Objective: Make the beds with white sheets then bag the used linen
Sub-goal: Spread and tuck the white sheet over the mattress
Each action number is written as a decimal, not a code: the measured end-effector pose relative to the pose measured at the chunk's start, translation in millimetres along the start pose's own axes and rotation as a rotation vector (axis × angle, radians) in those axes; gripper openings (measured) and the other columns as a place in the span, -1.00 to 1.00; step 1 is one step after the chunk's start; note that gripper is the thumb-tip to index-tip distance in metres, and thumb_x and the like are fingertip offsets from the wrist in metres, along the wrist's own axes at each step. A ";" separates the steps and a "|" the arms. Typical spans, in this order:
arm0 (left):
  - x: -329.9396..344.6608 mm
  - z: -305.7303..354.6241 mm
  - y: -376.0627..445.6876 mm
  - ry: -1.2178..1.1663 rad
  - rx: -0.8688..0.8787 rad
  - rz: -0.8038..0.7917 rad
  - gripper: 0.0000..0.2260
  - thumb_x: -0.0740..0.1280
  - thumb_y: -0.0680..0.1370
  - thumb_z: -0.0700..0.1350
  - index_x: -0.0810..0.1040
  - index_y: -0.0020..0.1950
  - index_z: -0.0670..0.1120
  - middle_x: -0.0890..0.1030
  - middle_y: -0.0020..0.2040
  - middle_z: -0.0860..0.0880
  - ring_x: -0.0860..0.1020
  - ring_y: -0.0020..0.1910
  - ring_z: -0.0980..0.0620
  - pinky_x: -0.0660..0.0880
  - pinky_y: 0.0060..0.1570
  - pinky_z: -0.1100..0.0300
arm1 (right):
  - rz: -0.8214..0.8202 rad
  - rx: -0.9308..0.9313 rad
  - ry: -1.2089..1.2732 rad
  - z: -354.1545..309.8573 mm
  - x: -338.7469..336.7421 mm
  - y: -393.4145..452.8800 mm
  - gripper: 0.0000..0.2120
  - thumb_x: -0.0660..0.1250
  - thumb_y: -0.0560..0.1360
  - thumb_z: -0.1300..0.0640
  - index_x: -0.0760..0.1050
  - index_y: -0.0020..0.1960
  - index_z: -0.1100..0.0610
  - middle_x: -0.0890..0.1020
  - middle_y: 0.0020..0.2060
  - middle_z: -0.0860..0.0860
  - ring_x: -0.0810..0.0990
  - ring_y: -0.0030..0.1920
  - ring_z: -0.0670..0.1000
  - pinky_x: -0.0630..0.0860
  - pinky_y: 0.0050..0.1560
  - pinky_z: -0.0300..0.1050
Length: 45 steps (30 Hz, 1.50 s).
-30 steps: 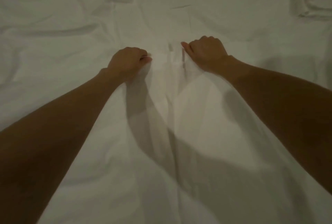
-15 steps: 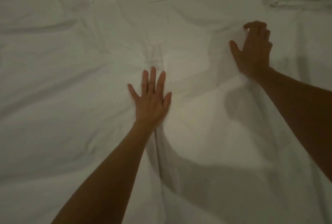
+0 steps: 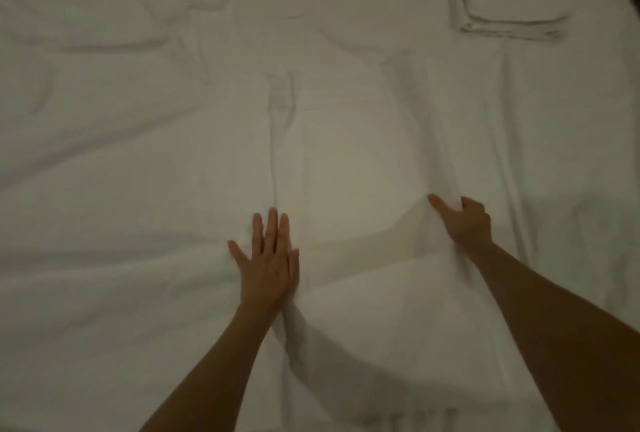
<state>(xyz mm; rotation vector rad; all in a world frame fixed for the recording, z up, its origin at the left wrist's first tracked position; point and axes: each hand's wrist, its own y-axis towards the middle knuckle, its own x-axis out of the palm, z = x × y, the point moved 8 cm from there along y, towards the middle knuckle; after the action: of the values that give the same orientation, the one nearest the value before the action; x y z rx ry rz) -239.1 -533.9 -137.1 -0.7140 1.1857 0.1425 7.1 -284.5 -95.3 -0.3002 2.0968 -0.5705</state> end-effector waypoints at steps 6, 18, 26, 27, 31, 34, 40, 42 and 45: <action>-12.9 4.3 -8.5 -0.292 -0.111 -0.218 -0.43 0.04 0.64 0.12 -0.01 0.59 -0.06 -0.13 0.60 -0.03 -0.18 0.57 -0.10 0.01 0.40 -0.33 | -0.105 -0.200 -0.101 -39.0 -18.8 -38.2 -0.54 0.38 0.51 -0.03 0.52 0.24 0.29 0.60 0.15 0.23 0.57 0.16 0.23 0.49 0.20 0.09; -105.2 -43.8 -75.6 -1.626 -0.421 -0.389 -0.35 0.09 0.53 0.35 0.12 0.57 0.14 0.15 0.57 0.06 0.19 0.52 -0.10 0.10 0.33 -0.39 | -0.484 -0.568 0.179 -228.0 30.1 -225.6 -0.64 0.36 0.49 0.28 0.46 0.25 0.05 0.60 0.01 -0.08 0.59 -0.08 -0.17 0.49 -0.06 -0.37; -148.1 -144.1 -97.3 -1.848 -0.315 -0.315 -0.39 0.10 0.52 0.38 0.39 0.45 0.07 0.50 0.35 0.01 0.54 0.23 -0.11 0.52 0.11 -0.17 | -0.649 -0.642 0.069 -273.5 205.2 -315.4 -0.47 0.30 0.48 0.22 0.35 0.44 0.06 0.59 0.22 0.06 0.59 0.15 0.04 0.50 0.19 -0.06; -147.8 -157.7 -97.4 -1.846 -0.322 -0.292 -0.40 0.10 0.53 0.37 0.45 0.40 0.02 0.56 0.27 -0.02 0.58 0.16 -0.10 0.56 0.03 -0.09 | -0.662 -0.630 0.080 -274.2 225.1 -322.7 -0.48 0.28 0.48 0.24 0.36 0.43 0.05 0.61 0.17 0.06 0.61 0.10 0.03 0.51 0.15 -0.06; -133.1 -217.5 -96.6 -1.865 -0.398 -0.197 -0.43 0.14 0.53 0.34 0.54 0.29 -0.05 0.60 0.14 -0.09 0.57 0.11 -0.11 0.48 0.09 0.00 | -0.716 -0.564 0.191 -279.8 284.2 -352.4 -0.47 0.24 0.51 0.25 0.34 0.44 -0.06 0.67 0.01 0.02 0.67 -0.05 0.01 0.59 0.03 -0.09; -111.9 -252.3 -100.7 -1.936 -0.465 -0.170 -0.52 0.19 0.55 0.28 0.58 0.13 -0.10 0.66 -0.09 -0.07 0.62 -0.07 -0.07 0.50 0.03 0.07 | -0.807 -0.432 0.200 -267.7 314.2 -369.8 -0.36 0.29 0.54 0.21 0.14 0.54 -0.05 0.60 -0.15 -0.01 0.62 -0.18 -0.05 0.56 -0.24 -0.25; -54.1 -290.0 -114.7 -1.447 -0.606 -0.182 -0.58 0.37 0.52 0.08 0.54 0.24 -0.18 0.66 -0.02 -0.16 0.63 -0.17 -0.12 0.55 -0.16 0.07 | -0.941 -0.141 0.104 -207.4 339.6 -385.9 -0.50 0.23 0.55 0.21 0.28 0.47 0.02 0.61 -0.04 0.08 0.64 -0.16 0.05 0.63 -0.21 -0.05; -49.5 -299.5 -116.2 -1.249 -0.584 -0.099 -0.70 0.37 0.54 -0.09 0.55 0.20 -0.23 0.64 0.04 -0.21 0.61 -0.09 -0.16 0.55 -0.09 0.03 | -0.943 -0.121 0.072 -189.9 336.2 -382.0 -0.58 0.22 0.55 0.25 0.37 0.39 0.03 0.60 -0.06 0.08 0.63 -0.19 0.04 0.59 -0.26 -0.10; -61.4 -312.1 -110.9 -1.222 -0.529 0.018 -0.74 0.36 0.55 -0.16 0.56 0.19 -0.27 0.62 0.01 -0.21 0.58 -0.07 -0.11 0.52 -0.07 0.05 | -0.751 -0.093 0.157 -172.1 316.0 -354.7 -0.68 0.19 0.56 0.27 0.48 0.28 0.11 0.59 -0.18 0.06 0.56 -0.31 -0.02 0.49 -0.37 -0.21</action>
<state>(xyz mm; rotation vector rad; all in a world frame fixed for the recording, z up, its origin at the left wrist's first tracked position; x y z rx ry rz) -460.6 -784.0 -93.3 -0.8593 -0.0403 0.8022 -312.7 -674.2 -61.8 -1.1526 2.1288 -0.9501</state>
